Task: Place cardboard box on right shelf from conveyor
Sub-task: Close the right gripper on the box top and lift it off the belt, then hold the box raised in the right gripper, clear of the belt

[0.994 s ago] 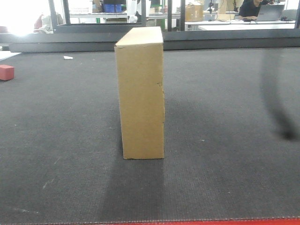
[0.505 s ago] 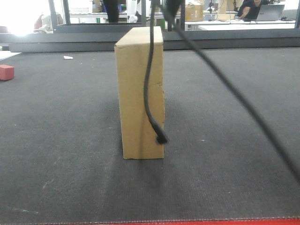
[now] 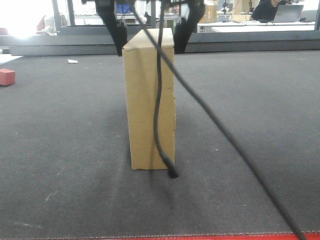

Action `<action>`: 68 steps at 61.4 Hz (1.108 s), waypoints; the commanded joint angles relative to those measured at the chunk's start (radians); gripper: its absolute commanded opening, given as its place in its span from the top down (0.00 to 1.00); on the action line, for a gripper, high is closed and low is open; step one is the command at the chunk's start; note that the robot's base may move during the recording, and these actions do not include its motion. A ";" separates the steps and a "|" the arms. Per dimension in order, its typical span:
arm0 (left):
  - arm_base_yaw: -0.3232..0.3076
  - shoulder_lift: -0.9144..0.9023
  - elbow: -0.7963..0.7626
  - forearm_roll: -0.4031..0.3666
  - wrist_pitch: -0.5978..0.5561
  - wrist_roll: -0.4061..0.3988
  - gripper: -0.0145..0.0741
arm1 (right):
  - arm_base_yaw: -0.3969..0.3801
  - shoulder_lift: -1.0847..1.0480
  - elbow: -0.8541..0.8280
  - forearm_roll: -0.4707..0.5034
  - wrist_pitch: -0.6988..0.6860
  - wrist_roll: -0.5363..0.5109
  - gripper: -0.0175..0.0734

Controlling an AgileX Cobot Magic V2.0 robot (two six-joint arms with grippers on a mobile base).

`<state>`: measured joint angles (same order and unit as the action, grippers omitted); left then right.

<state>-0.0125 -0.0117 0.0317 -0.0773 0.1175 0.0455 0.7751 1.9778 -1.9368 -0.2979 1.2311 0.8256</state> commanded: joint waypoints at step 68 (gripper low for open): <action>0.002 -0.015 0.010 -0.006 -0.087 0.000 0.97 | -0.448 -0.711 0.603 0.135 -0.216 -0.612 0.54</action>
<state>-0.0125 -0.0117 0.0317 -0.0773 0.1175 0.0455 0.3652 1.3846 -1.4072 -0.1614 1.1164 0.2277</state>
